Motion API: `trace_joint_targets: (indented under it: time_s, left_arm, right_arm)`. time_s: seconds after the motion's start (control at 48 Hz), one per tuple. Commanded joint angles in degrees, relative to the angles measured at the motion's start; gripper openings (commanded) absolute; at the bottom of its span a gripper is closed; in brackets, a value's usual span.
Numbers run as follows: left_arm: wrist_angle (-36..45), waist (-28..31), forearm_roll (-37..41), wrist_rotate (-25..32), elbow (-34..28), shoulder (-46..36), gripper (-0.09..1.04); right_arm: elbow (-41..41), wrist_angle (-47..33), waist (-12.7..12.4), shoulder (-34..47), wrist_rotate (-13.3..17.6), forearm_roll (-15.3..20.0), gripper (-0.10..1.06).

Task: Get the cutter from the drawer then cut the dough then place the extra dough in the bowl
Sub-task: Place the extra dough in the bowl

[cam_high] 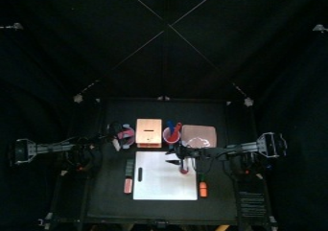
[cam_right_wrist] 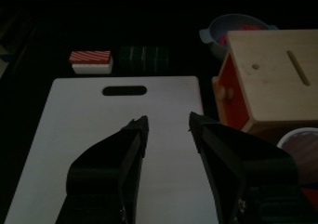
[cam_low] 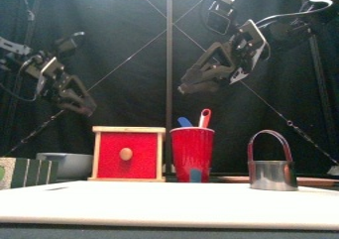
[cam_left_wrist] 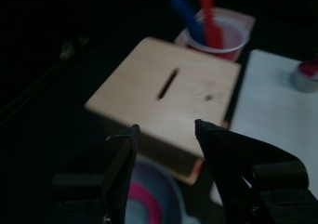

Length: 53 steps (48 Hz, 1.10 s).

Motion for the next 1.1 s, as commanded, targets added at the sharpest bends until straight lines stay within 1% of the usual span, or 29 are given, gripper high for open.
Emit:
trace_joint_targets:
  time_s: [0.021, 0.104, 0.208, 0.312, 0.417, 0.521, 0.667, 0.792, 1.104]
  left_arm:
    - [-7.38, -5.45, 2.46, 0.00, -1.49, 2.11, 0.86]
    - [-11.51, -8.53, 2.81, -0.18, -1.93, 4.13, 0.86]
    - [-13.97, -11.16, 2.72, -1.23, -2.99, 6.94, 0.86]
    - [-14.41, -12.48, 2.64, -5.10, -4.57, 11.07, 0.86]
    - [-14.68, -12.57, 3.16, -9.40, -5.98, 15.73, 0.86]
    - [-15.73, -12.57, 4.57, -11.87, -7.65, 20.21, 0.86]
    - [-18.54, -12.57, 6.42, -12.30, -10.63, 24.79, 0.86]
    - [-19.78, -12.48, 6.59, -12.13, -12.04, 25.40, 0.86]
    - [-20.83, -12.30, 6.59, -12.13, -11.69, 25.40, 0.86]
  right_arm:
    - [1.05, -3.34, -1.41, -2.90, 0.26, 0.18, 0.79]
    - [2.46, -5.19, -1.76, -4.04, 0.44, 0.53, 0.79]
    - [3.78, -6.77, -1.85, -5.54, 0.44, 1.32, 0.79]
    - [5.19, -7.82, -1.76, -6.77, 0.44, 1.41, 0.79]
    - [6.33, -8.00, -1.85, -6.86, 0.53, 1.49, 0.79]
    - [7.47, -8.09, -1.76, -6.86, 0.44, 2.20, 0.79]
    - [8.53, -8.26, -1.67, -6.77, 0.44, 3.25, 0.79]
    - [8.96, -8.26, -1.49, -6.77, 0.44, 4.04, 0.79]
    - [9.40, -8.17, -1.85, -6.15, 0.53, 4.48, 0.79]
